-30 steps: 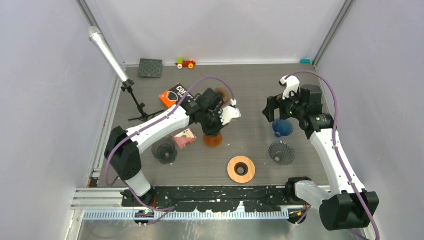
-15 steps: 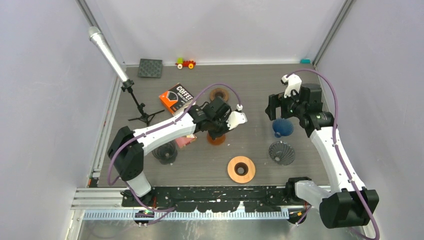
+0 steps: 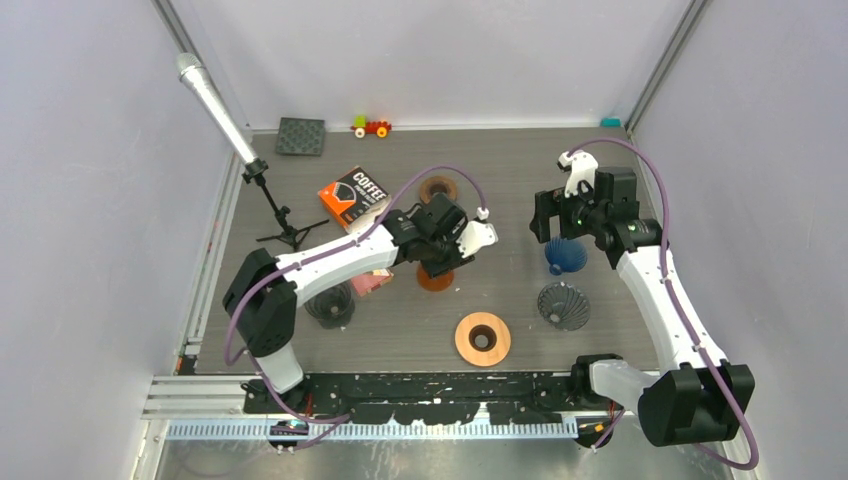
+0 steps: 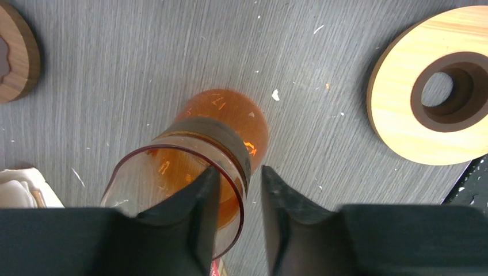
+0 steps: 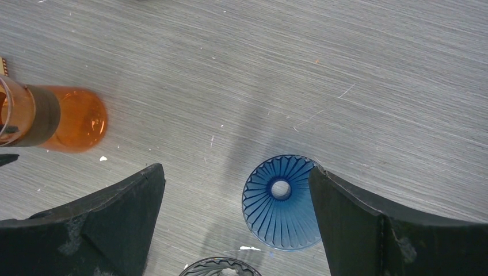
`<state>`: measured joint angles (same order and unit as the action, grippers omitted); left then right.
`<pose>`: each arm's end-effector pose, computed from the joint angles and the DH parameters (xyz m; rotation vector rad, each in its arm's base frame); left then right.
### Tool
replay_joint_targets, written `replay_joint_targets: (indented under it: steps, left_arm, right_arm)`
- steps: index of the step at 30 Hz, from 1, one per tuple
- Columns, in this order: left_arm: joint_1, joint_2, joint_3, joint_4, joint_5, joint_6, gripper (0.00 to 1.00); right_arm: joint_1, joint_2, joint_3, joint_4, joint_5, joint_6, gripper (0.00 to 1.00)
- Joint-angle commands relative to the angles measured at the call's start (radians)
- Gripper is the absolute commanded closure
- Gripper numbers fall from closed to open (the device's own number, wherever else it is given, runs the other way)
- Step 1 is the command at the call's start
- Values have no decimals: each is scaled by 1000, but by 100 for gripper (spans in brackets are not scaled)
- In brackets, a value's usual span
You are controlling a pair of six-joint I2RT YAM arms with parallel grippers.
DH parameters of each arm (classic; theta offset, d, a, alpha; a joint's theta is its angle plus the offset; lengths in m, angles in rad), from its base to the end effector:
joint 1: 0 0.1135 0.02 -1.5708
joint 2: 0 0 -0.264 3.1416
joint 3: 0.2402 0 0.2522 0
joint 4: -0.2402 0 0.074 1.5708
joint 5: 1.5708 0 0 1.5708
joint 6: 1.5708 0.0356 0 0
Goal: Place the coffee filter in the dripper
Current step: Place the coffee server at the center of the board.
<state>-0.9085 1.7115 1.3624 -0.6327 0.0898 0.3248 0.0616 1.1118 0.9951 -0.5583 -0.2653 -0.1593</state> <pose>0.2241 -0.2926 0.2565 1.5221 2.0864 -0.3365 0.2369 0.0240 0.3135 -0.3869 2.1953 0.2443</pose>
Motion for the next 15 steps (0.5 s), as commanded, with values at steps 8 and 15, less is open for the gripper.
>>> replay_joint_targets:
  steps: [8, 15]
  left_arm:
    - [88, -84, 134, -7, 82, -77, 28]
    - [270, -23, 298, 25, 151, -215, 22]
  right_arm:
    - [-3, 18, 44, 7, 24, -17, 0]
    - [-2, 10, 45, 5, 37, -23, 0]
